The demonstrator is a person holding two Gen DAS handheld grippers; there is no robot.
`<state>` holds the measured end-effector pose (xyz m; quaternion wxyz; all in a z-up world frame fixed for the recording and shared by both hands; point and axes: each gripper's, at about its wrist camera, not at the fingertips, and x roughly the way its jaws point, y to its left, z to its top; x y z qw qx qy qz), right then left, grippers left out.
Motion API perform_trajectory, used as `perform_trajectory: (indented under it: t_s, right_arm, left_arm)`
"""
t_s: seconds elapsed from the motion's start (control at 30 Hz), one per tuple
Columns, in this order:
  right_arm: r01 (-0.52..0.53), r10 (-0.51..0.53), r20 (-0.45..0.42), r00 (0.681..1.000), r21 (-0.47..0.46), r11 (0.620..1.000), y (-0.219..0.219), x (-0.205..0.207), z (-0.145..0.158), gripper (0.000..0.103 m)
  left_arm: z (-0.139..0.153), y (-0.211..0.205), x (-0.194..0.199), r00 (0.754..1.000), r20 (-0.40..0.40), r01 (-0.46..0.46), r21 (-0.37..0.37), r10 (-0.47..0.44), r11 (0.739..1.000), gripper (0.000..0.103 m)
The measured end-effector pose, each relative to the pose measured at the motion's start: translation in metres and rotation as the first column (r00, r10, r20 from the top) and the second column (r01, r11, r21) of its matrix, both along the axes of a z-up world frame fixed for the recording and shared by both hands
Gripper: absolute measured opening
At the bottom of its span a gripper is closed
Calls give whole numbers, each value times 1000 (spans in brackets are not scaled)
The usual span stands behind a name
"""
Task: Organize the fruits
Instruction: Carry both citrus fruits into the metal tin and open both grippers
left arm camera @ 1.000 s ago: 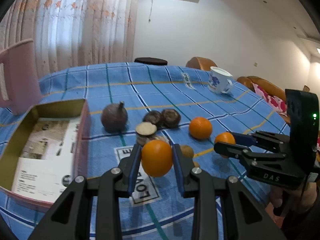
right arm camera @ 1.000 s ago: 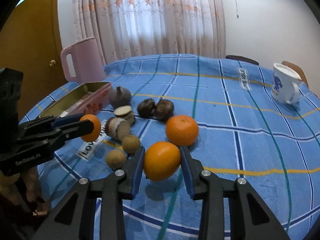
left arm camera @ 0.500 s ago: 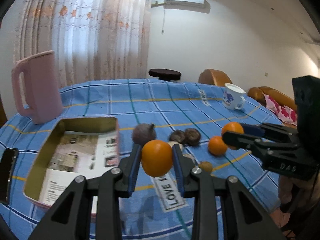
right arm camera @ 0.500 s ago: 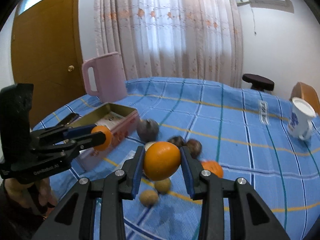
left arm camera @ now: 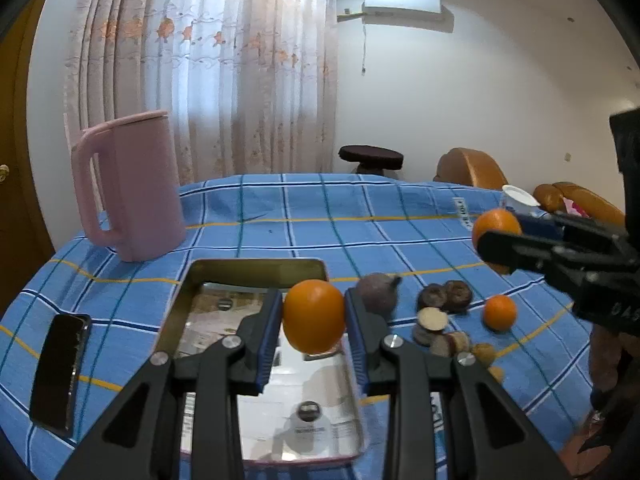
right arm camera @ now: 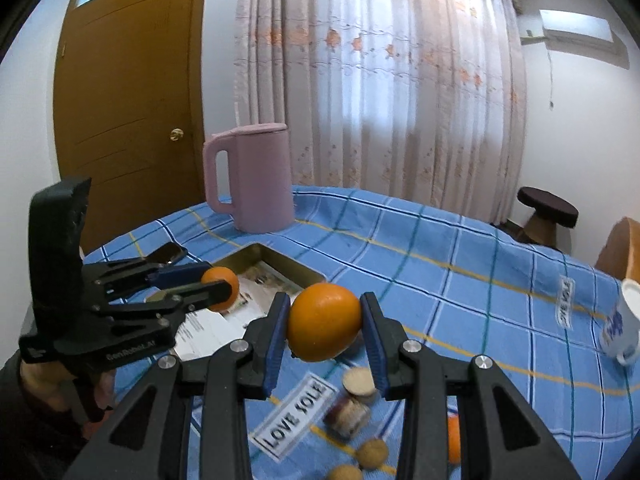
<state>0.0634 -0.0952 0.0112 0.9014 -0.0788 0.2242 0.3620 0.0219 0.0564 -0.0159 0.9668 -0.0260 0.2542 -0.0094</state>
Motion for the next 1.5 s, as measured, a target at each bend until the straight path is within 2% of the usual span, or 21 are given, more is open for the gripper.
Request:
perform_trajectory:
  t_s: [0.3,0.43,0.8,0.97,1.2,1.27,1.33,1.37,1.43,1.47,1.5]
  right_arm:
    - [-67,67,-3,998,-13,998,43,11,5,38]
    - [-96,95,-37,995,-14,995,61,16,-1,38]
    - [-169,153,-162,975,-89,982,111,22,-57,38]
    - [-189,166,-177,970,-124,974,122,18,-70,38]
    - [-208,178,-184,967,-161,965,132,15,-79,38]
    - [-205,175,-182,968,-159,966,131,15,-80,39]
    - [-188,160,-179,971,-154,970,128,16,-79,41]
    - [-177,151,-171,974,-148,973,123,14,-76,43]
    - [-146,126,-147,981,-134,980,110,11,-68,57]
    - [-130,112,-140,984,-125,984,104,10,-65,58]
    - [-116,101,-134,986,-109,987,95,8,-61,58]
  left_arm:
    - [-2,26,12,999,-23,-47,9,47,999,33]
    - [-9,38,17,997,-49,-63,1,63,998,33]
    - [-38,56,21,986,-130,-105,1,104,995,33]
    - [-51,60,21,980,-166,-115,-11,111,993,33]
    - [-54,64,13,977,-163,-136,2,134,991,35]
    - [-51,62,9,977,-150,-149,31,152,988,41]
    - [-47,64,6,978,-140,-152,15,152,988,57]
    - [-45,64,4,979,-131,-154,12,154,988,63]
    - [-41,63,0,983,-116,-146,-6,144,989,74]
    - [-39,61,-2,983,-109,-152,-8,151,988,81]
    - [-37,57,-5,984,-97,-152,-9,151,988,84]
